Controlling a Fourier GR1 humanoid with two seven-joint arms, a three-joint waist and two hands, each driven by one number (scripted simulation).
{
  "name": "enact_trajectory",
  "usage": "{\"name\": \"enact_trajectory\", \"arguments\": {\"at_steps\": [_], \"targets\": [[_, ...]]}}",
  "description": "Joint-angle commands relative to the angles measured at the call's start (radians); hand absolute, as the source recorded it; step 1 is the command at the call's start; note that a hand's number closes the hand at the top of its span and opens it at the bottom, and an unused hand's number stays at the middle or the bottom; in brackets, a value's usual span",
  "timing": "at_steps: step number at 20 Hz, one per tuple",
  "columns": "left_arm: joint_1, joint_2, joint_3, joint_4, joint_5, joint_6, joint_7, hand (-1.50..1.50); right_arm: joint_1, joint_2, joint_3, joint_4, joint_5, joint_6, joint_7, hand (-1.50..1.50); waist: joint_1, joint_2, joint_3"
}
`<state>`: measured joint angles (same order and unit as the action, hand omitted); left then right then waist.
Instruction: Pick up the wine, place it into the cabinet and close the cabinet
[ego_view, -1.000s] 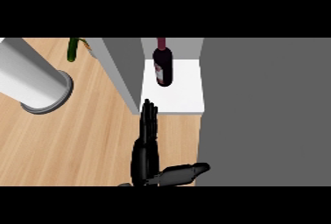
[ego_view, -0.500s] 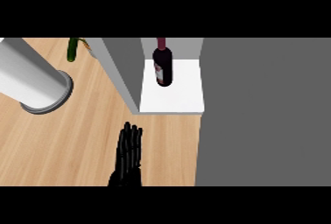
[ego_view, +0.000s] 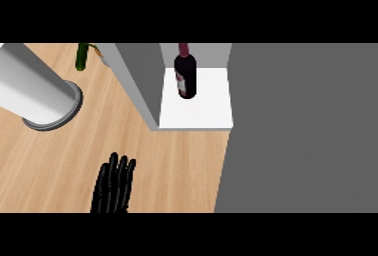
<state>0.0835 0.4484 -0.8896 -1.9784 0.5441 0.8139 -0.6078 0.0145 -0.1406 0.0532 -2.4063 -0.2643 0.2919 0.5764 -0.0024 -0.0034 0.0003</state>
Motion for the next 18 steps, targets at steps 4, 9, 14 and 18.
{"name": "enact_trajectory", "arguments": {"at_steps": [4,9,14,18], "targets": [[0.099,0.116,0.108,-0.070,0.065,-0.128,-0.039,-1.50,0.107,0.020,0.090,-0.143,-0.156,0.013,0.094,1.50,-0.002,-0.001,-0.001],[0.150,0.166,0.196,-0.094,0.105,-0.173,-0.057,-1.50,0.151,0.051,0.196,-0.170,-0.162,-0.021,0.182,1.50,-0.002,-0.001,-0.001],[0.231,0.248,0.335,-0.163,0.187,-0.243,-0.073,-1.50,0.138,0.050,0.312,-0.161,-0.125,0.026,0.167,1.50,0.008,-0.002,-0.002],[0.264,0.295,0.406,-0.211,0.231,-0.273,-0.037,-1.50,0.117,0.059,0.427,-0.174,-0.061,0.033,0.166,1.50,0.005,-0.002,-0.001]]}}
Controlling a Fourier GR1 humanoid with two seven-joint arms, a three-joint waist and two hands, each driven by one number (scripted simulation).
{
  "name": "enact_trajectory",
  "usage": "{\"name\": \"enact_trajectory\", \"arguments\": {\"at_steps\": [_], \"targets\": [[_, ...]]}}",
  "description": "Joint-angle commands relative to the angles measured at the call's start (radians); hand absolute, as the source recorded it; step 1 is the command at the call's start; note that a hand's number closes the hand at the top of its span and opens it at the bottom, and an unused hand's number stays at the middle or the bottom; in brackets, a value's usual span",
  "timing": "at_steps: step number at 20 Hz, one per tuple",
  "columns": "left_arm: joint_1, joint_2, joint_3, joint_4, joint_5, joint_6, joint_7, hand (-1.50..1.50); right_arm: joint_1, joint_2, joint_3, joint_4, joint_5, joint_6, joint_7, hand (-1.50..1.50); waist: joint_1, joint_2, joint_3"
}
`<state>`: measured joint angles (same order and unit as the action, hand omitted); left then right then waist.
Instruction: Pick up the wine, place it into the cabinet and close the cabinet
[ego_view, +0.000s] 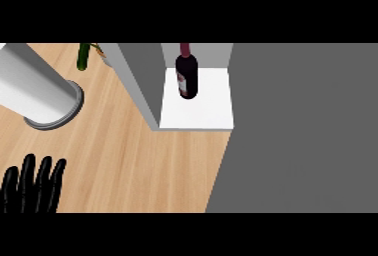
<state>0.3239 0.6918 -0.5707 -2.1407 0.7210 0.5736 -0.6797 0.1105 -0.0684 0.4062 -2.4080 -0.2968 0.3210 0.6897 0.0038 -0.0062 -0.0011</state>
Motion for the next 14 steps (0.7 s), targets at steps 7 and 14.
{"name": "enact_trajectory", "arguments": {"at_steps": [7,14], "targets": [[0.100,0.107,0.212,0.009,0.126,-0.159,0.011,-1.50,-0.042,0.067,0.338,-0.200,0.138,-0.136,0.127,1.50,-0.010,-0.006,-0.002],[0.203,0.155,0.343,-0.001,0.188,-0.284,0.002,-1.50,-0.108,0.068,0.541,-0.101,0.308,-0.334,0.058,1.50,0.008,-0.006,-0.001]]}}
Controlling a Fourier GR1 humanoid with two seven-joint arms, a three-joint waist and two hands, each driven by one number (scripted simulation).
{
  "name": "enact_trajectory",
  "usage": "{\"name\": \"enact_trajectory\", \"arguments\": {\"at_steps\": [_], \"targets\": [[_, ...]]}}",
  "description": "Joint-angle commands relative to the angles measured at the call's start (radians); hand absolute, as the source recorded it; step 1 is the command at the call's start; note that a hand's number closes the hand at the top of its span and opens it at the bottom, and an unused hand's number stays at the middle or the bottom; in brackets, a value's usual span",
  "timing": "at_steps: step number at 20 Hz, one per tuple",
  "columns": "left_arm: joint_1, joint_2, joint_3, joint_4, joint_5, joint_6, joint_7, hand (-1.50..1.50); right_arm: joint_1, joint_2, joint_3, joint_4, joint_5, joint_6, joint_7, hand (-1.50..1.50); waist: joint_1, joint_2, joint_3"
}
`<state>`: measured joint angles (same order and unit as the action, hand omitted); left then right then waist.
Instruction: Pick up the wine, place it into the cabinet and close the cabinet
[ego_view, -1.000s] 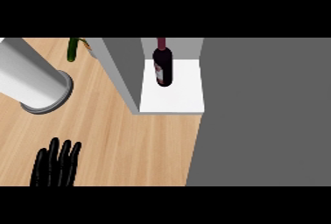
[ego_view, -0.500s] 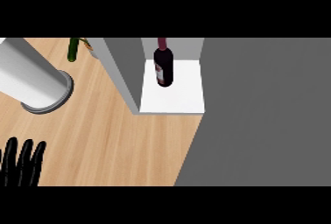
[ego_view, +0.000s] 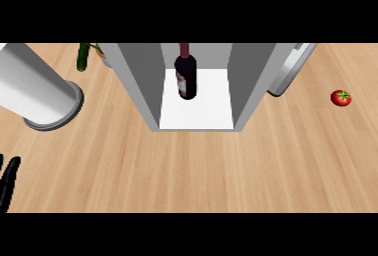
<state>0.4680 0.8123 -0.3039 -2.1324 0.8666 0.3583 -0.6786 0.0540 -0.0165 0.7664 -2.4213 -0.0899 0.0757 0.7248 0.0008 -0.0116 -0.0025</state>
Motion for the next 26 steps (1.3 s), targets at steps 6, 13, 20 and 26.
{"name": "enact_trajectory", "arguments": {"at_steps": [6,13,20,26], "targets": [[0.031,0.044,0.150,0.012,0.095,-0.107,0.057,-1.50,-0.173,0.015,0.251,-0.024,0.228,-0.230,0.024,1.50,0.008,0.001,0.000],[-0.002,0.034,0.163,0.017,0.132,-0.162,0.103,-1.50,-0.418,0.011,0.204,0.117,0.235,-0.404,0.022,1.50,0.019,0.007,-0.001],[-0.072,-0.025,0.119,0.051,0.084,-0.138,0.110,-1.50,-0.645,0.009,0.072,0.215,0.060,-0.488,0.057,1.50,0.027,0.014,-0.001],[-0.105,-0.023,0.130,0.045,0.088,-0.124,0.163,-1.50,-0.867,0.012,-0.035,0.437,-0.090,-0.540,-0.037,1.50,0.036,0.019,0.000]]}}
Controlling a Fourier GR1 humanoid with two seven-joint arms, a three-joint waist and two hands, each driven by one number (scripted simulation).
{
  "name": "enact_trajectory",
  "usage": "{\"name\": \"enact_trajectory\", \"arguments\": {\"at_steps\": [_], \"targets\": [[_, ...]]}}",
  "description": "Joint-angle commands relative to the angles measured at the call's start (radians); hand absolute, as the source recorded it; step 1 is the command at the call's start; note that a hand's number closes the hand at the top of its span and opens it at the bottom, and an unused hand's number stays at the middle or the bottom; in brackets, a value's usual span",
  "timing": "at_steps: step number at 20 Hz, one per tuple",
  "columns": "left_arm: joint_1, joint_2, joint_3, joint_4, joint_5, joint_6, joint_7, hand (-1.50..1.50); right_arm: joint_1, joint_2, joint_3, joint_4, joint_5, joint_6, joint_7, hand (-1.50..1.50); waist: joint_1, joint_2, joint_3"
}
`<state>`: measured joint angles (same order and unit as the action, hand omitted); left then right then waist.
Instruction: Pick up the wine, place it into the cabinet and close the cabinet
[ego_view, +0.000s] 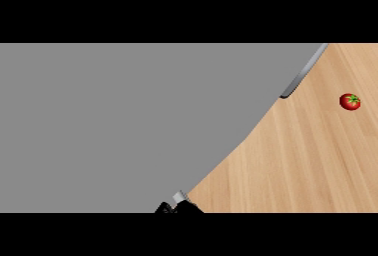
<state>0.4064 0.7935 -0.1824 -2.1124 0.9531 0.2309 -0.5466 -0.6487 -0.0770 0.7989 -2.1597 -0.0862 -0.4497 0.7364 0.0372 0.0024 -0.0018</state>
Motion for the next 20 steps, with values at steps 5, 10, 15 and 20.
{"name": "enact_trajectory", "arguments": {"at_steps": [5,10,15,20], "targets": [[-0.014,-0.043,0.005,0.003,-0.019,0.024,0.035,-1.50,-0.406,0.075,-0.149,0.364,-0.155,-0.092,-0.071,1.50,-0.001,-0.001,0.000],[-0.035,-0.073,-0.018,0.030,-0.047,0.027,0.036,-1.50,-0.504,0.076,-0.185,0.604,-0.097,-0.033,-0.203,1.50,-0.003,0.002,0.000],[0.017,-0.083,0.017,0.024,-0.072,-0.010,0.016,-1.50,-0.525,0.028,-0.338,0.697,-0.100,0.095,-0.227,1.50,-0.015,-0.002,0.001],[-0.046,-0.091,0.063,0.024,-0.058,0.002,0.080,-1.50,-0.486,0.052,-0.376,0.842,-0.134,0.161,-0.359,1.50,-0.023,-0.001,0.002]]}}
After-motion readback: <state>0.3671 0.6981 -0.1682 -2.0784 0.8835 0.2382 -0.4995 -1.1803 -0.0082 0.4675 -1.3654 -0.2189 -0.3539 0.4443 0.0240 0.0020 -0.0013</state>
